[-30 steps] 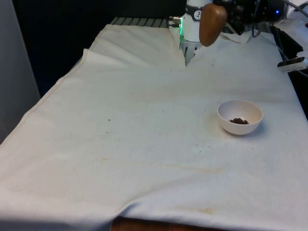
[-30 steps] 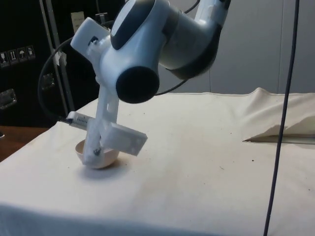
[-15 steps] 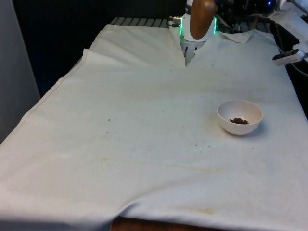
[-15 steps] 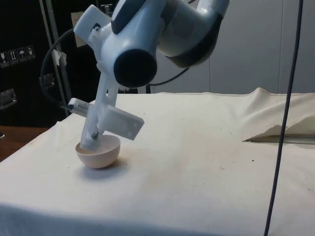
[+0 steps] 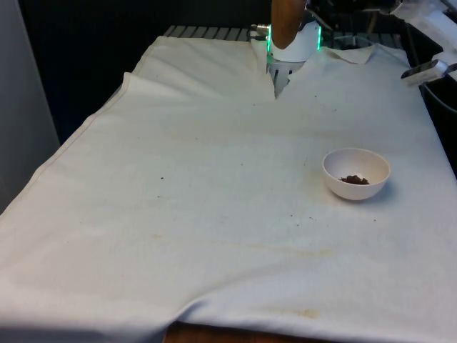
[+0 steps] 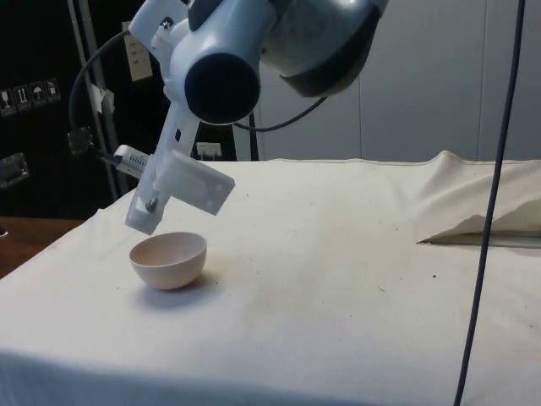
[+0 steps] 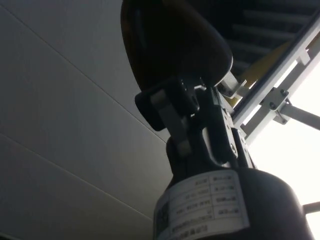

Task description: Pour the coffee beans from the cup into the bowl.

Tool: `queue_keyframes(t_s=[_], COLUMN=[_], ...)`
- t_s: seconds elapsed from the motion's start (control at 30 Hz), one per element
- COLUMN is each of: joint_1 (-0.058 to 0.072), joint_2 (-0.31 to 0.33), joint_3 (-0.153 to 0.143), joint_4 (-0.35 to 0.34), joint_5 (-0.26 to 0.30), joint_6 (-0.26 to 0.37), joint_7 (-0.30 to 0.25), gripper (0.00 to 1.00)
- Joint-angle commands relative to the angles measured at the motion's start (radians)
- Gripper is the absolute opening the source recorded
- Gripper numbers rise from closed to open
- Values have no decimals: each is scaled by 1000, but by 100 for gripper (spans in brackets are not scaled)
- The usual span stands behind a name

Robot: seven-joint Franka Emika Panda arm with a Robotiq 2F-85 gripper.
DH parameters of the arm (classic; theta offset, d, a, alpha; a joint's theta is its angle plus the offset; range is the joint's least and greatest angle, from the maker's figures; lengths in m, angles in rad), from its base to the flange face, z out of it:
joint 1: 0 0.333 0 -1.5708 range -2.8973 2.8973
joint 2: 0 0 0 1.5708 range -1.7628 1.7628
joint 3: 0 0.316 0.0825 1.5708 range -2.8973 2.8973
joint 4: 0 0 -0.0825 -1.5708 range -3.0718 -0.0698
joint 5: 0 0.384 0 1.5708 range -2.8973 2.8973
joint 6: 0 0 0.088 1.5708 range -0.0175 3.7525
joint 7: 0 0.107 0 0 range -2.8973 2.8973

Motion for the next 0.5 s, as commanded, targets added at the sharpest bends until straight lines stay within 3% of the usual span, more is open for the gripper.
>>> queue_keyframes(t_s=[0.0, 0.07, 0.1, 0.13, 0.33, 0.37, 0.4, 0.47], joint_1=[-7, -7, 0, -7, -8, 0, -8, -9], joint_2=[-12, -15, -9, -16, -20, -10, -22, -25], joint_3=[1, -3, -5, -4, -7, -11, -8, -9], joint_4=[-2, -1, 1, 0, -2, 2, -3, -6], joint_5=[17, 33, 22, 38, 70, 65, 82, 93], joint_6=[25, 34, 13, 36, 44, 20, 46, 49], joint_7=[4, 16, 14, 19, 47, 52, 56, 66], gripper=[0, 0, 0, 0, 0, 0, 0, 0])
